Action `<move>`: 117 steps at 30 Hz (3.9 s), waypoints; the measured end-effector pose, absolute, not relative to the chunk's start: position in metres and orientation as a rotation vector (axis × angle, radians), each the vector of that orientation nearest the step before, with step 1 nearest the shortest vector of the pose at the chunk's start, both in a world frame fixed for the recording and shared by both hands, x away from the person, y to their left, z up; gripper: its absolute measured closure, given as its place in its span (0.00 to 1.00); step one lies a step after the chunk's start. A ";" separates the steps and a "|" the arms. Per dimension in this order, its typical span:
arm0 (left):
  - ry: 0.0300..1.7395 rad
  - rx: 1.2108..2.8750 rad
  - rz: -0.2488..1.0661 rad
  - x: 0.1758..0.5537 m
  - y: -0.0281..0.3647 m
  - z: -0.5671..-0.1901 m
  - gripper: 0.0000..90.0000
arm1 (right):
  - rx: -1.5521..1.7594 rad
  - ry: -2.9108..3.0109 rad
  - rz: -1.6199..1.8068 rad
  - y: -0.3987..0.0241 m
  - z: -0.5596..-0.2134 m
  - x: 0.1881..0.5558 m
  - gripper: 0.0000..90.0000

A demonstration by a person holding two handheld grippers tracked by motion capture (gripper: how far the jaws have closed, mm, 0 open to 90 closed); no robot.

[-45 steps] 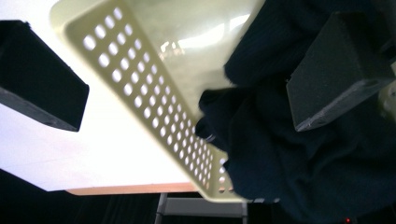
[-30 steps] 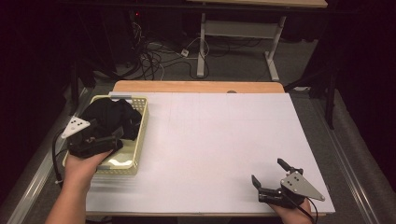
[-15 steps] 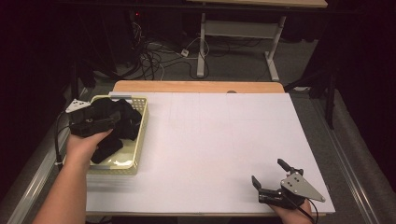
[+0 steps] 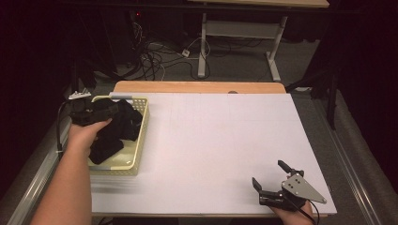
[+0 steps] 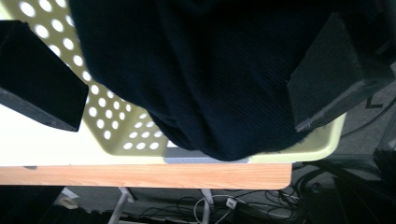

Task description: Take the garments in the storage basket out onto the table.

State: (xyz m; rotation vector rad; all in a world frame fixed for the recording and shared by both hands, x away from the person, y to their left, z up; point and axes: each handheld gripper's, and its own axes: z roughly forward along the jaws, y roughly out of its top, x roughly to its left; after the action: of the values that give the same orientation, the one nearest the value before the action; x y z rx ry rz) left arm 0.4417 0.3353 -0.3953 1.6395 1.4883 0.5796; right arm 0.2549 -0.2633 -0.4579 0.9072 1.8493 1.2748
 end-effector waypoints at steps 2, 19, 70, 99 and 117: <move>1.506 1.645 0.573 0.444 0.337 -0.395 0.00 | 0.904 1.849 1.278 -0.263 -0.458 0.254 0.00; 1.622 1.920 0.361 0.458 0.336 -0.413 0.09 | 0.902 1.865 1.284 -0.258 -0.459 0.255 0.00; 1.713 2.005 0.129 0.440 0.347 -0.402 0.00 | 0.869 1.893 1.292 -0.253 -0.458 0.253 0.00; 1.716 2.289 -0.012 0.446 0.319 -0.449 0.00 | 0.856 1.913 1.278 -0.249 -0.461 0.253 0.00; 1.633 2.320 0.038 0.440 0.321 -0.437 0.36 | 0.866 1.910 1.274 -0.250 -0.461 0.253 0.00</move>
State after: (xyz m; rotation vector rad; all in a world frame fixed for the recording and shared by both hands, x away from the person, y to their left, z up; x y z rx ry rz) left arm 0.4399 0.3205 -0.4372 2.3205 1.6331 0.0383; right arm 0.2534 -0.2502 -0.4612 0.8664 1.9098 1.2739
